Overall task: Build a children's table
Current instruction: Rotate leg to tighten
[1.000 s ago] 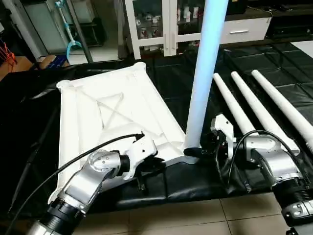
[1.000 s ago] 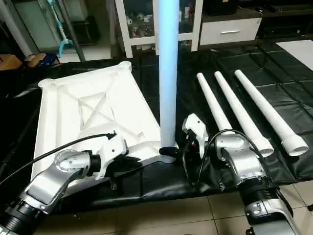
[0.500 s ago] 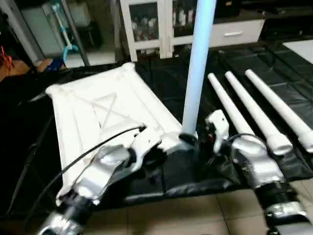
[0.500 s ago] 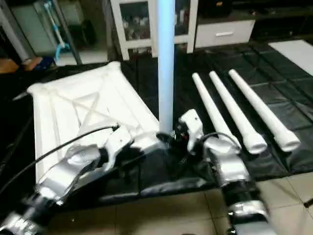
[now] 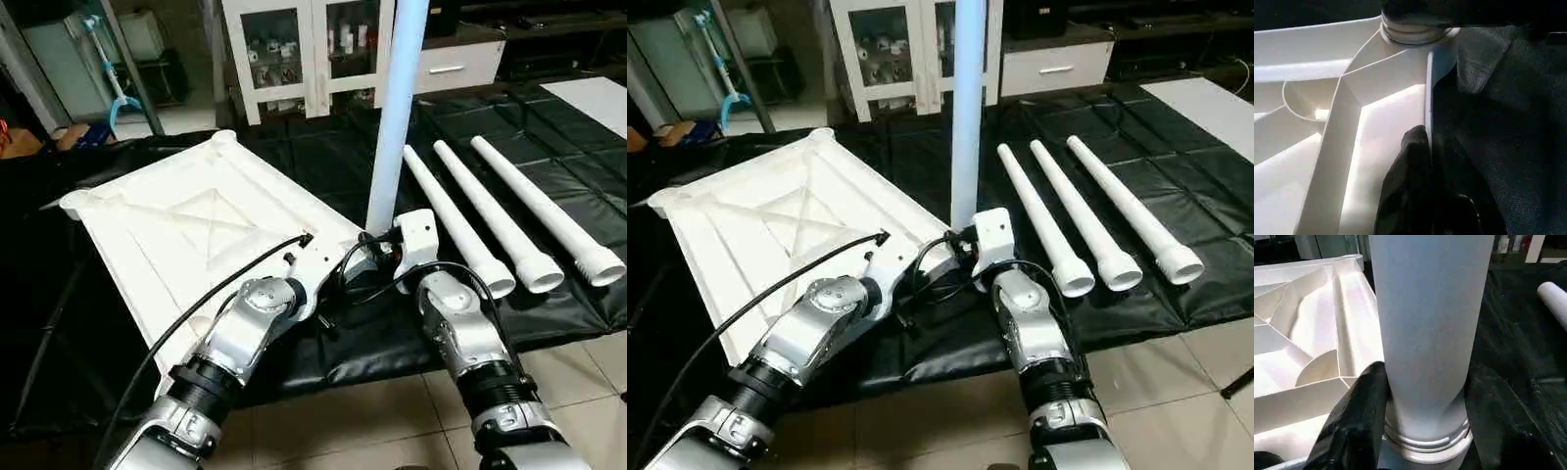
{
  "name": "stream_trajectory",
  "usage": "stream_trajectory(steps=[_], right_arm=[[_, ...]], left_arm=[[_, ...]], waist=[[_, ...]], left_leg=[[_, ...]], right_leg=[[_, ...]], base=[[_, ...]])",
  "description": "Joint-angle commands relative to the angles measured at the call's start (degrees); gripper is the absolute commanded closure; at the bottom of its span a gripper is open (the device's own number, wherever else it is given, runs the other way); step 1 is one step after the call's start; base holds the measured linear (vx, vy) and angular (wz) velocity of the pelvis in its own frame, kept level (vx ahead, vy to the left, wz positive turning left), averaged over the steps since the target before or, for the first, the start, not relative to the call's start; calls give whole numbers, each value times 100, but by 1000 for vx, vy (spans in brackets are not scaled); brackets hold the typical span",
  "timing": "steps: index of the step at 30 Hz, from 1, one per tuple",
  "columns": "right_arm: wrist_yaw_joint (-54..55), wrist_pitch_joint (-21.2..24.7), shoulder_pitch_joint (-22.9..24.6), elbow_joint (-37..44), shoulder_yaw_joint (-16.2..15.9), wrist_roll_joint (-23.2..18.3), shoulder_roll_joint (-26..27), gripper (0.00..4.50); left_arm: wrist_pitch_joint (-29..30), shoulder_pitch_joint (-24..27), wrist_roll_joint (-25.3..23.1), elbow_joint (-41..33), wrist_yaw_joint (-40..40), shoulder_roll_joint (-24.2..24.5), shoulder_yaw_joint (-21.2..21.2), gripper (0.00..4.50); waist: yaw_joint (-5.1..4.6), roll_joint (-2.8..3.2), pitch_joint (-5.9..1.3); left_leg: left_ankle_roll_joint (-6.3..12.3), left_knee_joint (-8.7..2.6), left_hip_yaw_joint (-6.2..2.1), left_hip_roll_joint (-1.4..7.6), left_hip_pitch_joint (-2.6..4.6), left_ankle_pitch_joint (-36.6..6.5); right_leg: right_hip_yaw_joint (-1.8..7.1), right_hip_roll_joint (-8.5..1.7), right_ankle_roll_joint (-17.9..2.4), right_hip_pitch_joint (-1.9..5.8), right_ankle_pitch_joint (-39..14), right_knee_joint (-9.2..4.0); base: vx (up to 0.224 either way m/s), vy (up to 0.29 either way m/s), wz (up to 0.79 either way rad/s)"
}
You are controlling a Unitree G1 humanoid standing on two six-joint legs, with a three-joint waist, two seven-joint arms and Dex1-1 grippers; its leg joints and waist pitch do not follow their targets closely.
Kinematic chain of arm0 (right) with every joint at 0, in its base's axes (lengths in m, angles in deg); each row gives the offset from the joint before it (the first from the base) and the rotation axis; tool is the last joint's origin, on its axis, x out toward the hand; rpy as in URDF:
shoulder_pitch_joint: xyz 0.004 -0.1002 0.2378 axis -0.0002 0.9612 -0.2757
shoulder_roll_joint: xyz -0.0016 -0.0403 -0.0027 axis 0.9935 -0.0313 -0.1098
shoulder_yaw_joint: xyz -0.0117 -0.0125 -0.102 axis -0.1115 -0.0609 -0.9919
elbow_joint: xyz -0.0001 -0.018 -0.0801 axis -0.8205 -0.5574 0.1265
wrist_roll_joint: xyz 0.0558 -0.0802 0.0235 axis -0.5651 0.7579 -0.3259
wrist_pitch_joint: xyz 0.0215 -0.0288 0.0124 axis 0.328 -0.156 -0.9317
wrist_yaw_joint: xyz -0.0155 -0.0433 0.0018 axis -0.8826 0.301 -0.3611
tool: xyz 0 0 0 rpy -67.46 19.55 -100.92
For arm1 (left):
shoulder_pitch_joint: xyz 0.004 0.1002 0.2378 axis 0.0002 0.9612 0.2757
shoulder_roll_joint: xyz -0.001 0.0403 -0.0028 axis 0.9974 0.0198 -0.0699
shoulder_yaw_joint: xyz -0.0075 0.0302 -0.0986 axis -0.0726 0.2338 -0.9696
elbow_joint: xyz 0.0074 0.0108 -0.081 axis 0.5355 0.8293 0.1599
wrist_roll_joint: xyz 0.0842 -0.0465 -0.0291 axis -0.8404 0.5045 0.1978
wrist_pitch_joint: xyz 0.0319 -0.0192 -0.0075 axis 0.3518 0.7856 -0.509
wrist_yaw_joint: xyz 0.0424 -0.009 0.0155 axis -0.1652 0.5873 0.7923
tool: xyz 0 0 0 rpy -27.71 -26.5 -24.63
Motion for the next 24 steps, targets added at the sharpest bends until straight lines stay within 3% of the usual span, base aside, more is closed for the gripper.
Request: stream_trajectory(steps=[1,2,3,5,6,7,8,9,11,13,16,19,23,24], right_arm=[[-699,-268,78,383,-559,-135,391,184],[-721,-278,81,407,-554,-148,382,184],[-824,-321,89,536,-517,-199,324,184],[-945,-387,77,723,-444,-248,183,163],[-1017,-497,62,897,-348,-296,15,148],[-1023,-509,61,912,-339,-301,0,136],[-1188,-473,66,1038,-294,-367,-163,130],[-1536,-301,86,1200,-244,-484,-462,120],[-1754,-214,108,1249,-255,-505,-644,109],[-2161,-70,157,1252,-296,-444,-1002,89],[-2531,-10,176,1150,-381,-331,-1338,69],[-2961,78,196,1092,-546,-287,-1588,43],[-3599,282,177,1112,-716,-464,-1857,9],[-3752,300,168,1136,-752,-509,-1909,9]], left_arm=[[52,39,-190,313,271,110,-146,450],[45,51,-186,304,250,127,-142,450],[-2,122,-168,242,119,228,-106,450],[-38,249,-148,99,-96,384,-35,450],[-96,377,-137,-57,-278,522,30,450],[-102,388,-136,-71,-293,534,36,450],[-86,487,-111,-190,-429,625,74,450],[-22,642,-63,-368,-609,753,112,450],[-6,716,-46,-450,-695,814,137,450],[6,855,16,-625,-908,932,210,450],[-52,966,54,-772,-1142,1061,305,450],[-100,1035,84,-869,-1373,1173,399,450],[-166,1152,168,-1173,-1873,1365,585,450],[-125,1169,195,-1246,-1958,1391,615,450]], waist=[[-24,-84,-282],[-17,-83,-312],[-11,-89,-296],[-52,-93,-287],[-106,-101,-279],[-149,-90,-282],[-164,-85,-281],[-163,-98,-286],[-136,-99,-287],[-105,-92,-295],[-57,-110,-305],[-11,-123,-330],[86,-130,-347],[157,-130,-347]], left_leg=[[-213,-612,-268,362,149,-3579],[-161,-599,-254,367,132,-3364],[-82,-601,-228,362,115,-3271],[-25,-609,-249,359,60,-3220],[-19,-624,-285,368,-5,-3174],[-37,-632,-298,382,-15,-3150],[-46,-633,-295,386,11,-3187],[-59,-608,-267,386,101,-3308],[-7,-599,-263,395,95,-3215],[49,-578,-217,388,119,-3038],[161,-553,-206,385,72,-2742],[299,-507,-192,383,74,-2439],[514,-463,-161,396,96,-2001],[571,-449,-152,406,107,-1906]], right_leg=[[57,-162,-870,51,-2347,-362],[70,-165,-936,61,-2082,-344],[68,-159,-985,60,-1976,-343],[50,-178,-939,112,-2097,-323],[31,-186,-882,159,-2165,-292],[30,-189,-852,162,-2140,-287],[33,-183,-867,140,-2134,-294],[57,-165,-942,81,-2105,-324],[66,-174,-1000,105,-2002,-314],[86,-156,-1092,79,-1826,-308],[91,-160,-1160,121,-1599,-266],[100,-167,-1222,140,-1470,-243],[117,-164,-1364,139,-1124,-208],[129,-157,-1391,130,-1150,-192]], base=[[0,0,0],[0,0,0],[0,0,0],[0,0,0],[0,0,0],[0,0,0],[0,0,0],[0,0,0],[0,0,0],[0,0,0],[0,0,0],[0,0,0],[15,-8,2],[0,0,0]])
